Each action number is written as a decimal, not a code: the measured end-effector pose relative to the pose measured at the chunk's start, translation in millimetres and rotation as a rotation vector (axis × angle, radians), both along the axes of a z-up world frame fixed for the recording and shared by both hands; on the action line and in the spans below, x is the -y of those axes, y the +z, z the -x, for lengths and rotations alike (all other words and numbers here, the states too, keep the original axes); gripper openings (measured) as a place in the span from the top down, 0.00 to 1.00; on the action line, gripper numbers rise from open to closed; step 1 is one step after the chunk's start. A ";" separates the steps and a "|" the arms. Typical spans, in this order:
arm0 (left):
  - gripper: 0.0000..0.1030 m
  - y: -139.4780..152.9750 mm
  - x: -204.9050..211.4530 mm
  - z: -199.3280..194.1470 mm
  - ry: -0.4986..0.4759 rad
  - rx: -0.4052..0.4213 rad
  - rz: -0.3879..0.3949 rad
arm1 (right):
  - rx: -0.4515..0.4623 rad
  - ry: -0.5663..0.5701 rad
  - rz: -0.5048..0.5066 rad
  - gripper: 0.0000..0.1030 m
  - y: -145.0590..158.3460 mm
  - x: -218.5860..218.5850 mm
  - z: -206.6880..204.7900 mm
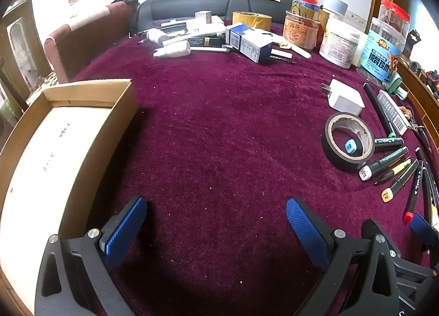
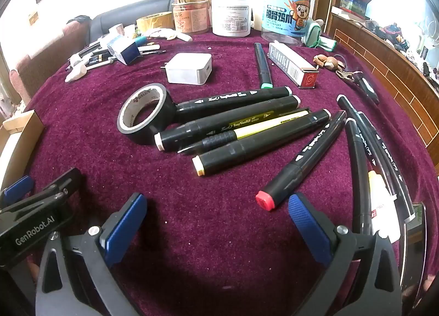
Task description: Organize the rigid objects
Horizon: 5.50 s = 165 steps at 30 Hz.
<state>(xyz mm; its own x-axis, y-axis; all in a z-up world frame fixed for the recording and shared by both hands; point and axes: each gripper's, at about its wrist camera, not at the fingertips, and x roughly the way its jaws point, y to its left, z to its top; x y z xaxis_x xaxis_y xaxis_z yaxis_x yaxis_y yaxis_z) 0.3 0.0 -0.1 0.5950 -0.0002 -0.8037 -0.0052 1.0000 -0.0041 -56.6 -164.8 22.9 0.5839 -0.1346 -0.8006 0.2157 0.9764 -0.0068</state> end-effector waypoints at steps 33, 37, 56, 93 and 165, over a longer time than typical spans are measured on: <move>0.00 2.0 -2.8 5.2 -0.037 -0.040 -0.009 | -0.064 0.057 -0.002 0.00 1.0 -1.1 -1.5; 0.01 5.4 -2.1 13.3 -0.041 -0.049 -0.027 | -0.071 0.062 0.002 0.00 2.5 -1.3 0.1; 0.01 138.3 11.9 114.5 -0.296 0.397 -0.055 | 0.523 0.016 0.277 0.00 142.7 -6.4 140.1; 0.01 396.6 -35.0 59.7 -0.251 0.663 -0.215 | 0.627 -0.035 0.321 0.00 440.3 68.3 167.7; 0.92 140.0 12.1 62.2 -0.598 0.127 0.110 | -0.139 0.034 -0.380 0.61 52.4 106.6 -11.1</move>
<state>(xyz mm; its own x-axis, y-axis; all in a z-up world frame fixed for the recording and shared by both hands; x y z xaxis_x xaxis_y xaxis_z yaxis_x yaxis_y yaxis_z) -61.9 -12.2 139.8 0.5574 -0.4421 -0.7027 0.5633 0.8232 -0.0711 -45.4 -271.4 75.3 0.4658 0.2036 -0.8611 0.2053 0.9217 0.3290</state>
